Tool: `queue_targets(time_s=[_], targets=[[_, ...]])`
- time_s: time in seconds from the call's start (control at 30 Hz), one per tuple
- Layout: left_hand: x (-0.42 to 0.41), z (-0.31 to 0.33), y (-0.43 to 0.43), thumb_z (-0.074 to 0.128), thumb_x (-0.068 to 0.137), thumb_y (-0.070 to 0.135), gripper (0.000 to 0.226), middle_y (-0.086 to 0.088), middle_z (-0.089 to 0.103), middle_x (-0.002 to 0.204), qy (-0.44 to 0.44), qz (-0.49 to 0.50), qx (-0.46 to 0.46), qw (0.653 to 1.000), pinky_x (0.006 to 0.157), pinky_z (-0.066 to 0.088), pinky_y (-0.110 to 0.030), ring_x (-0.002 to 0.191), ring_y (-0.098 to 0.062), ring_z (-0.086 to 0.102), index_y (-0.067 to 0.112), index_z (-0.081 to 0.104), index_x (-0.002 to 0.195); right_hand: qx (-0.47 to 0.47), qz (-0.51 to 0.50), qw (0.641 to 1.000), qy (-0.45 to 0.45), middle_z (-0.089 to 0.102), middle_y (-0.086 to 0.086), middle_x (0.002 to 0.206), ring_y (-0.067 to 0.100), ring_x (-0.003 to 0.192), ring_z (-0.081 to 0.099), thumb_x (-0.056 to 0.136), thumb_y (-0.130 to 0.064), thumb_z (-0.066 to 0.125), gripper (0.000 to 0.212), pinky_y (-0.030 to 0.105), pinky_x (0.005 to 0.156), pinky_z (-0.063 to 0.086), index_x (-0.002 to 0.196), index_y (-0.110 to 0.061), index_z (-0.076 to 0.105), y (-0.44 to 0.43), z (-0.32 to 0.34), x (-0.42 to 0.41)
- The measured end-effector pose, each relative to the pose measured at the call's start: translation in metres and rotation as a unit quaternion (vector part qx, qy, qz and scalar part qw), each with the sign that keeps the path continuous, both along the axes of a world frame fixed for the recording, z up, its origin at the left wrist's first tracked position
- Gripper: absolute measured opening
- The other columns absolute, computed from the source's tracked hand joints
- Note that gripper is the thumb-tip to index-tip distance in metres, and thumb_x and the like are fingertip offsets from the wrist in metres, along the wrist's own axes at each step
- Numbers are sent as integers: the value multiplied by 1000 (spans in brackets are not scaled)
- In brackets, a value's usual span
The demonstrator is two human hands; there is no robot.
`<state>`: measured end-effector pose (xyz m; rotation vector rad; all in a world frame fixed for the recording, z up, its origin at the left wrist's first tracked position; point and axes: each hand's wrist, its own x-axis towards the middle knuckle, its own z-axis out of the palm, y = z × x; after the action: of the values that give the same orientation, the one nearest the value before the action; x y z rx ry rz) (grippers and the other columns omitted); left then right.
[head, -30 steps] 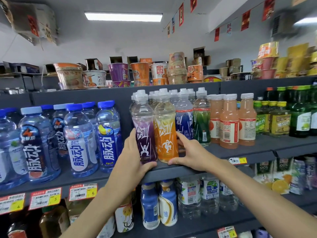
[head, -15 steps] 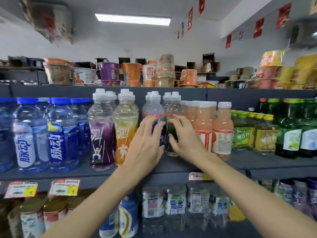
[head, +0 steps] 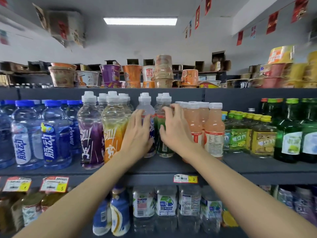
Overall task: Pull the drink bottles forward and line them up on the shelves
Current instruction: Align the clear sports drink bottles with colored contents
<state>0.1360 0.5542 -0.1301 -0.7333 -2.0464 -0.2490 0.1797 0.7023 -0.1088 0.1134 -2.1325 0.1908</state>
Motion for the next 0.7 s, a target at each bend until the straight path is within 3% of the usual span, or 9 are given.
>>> queue_targets(time_s=[0.17,0.23,0.4,0.53,0.7], targets=[[-14,12,13,80,80,25,98,-28,8,160,-76,-34,61,995,121,23,-54,150,-46,9,12,19,156,-30,-26,996,-75,8,25,163,41,150,17,91,-28,66,85,47,116,34,158,-23,13,-1,16,-14],[-20,16,15,80,81,22,104,-27,2,161,-123,-57,92,986,118,29,-53,149,-47,11,20,10,158,-21,-38,993,-112,14,26,161,42,147,24,92,-30,66,89,47,113,36,159,-27,7,-1,20,-18],[-27,25,15,82,78,13,107,-23,18,154,-147,-79,111,980,111,35,-49,141,-45,29,32,12,156,10,-53,992,-117,45,20,131,37,124,45,84,-26,75,83,42,100,44,151,-23,26,-1,30,-20],[-23,28,12,86,74,14,108,-21,23,150,-169,-98,125,973,108,40,-51,136,-47,37,39,15,151,3,-57,989,-133,48,15,125,33,118,48,78,-24,78,82,40,98,46,146,-24,34,1,42,-17],[-12,31,7,90,70,18,109,-19,26,148,-182,-111,123,969,106,45,-53,131,-46,44,43,17,147,2,-27,989,-148,46,7,116,26,110,48,76,-25,81,77,36,83,47,140,-31,38,10,51,-8]])
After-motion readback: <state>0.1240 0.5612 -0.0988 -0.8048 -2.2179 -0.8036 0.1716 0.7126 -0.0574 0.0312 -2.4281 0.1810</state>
